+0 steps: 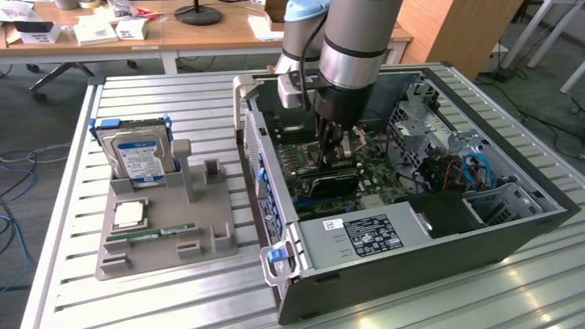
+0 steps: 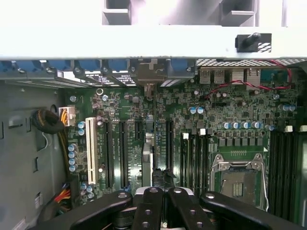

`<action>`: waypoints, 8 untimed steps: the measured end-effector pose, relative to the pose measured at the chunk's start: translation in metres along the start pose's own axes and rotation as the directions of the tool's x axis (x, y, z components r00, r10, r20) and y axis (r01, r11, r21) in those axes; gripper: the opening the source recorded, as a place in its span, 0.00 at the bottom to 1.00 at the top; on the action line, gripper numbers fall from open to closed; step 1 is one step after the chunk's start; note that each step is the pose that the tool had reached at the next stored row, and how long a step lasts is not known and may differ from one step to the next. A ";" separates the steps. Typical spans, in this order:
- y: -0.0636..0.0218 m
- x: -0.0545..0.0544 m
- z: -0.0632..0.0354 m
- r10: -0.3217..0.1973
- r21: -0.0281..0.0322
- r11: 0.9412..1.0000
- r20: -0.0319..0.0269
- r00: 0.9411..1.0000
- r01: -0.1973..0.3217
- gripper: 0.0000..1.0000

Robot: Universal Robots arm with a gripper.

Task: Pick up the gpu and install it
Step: 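Press down on the gpu until it lock into place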

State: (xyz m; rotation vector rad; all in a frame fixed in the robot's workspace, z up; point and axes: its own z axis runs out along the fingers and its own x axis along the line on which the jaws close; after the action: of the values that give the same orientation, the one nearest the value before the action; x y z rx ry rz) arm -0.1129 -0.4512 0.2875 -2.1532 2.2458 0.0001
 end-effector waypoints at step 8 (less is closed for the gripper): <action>0.0035 0.000 -0.0008 0.000 0.000 1.000 0.000 1.000 0.000 0.11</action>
State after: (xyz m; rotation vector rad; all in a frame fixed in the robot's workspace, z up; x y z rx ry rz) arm -0.1164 -0.4512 0.2882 -2.1533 2.2458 -0.0002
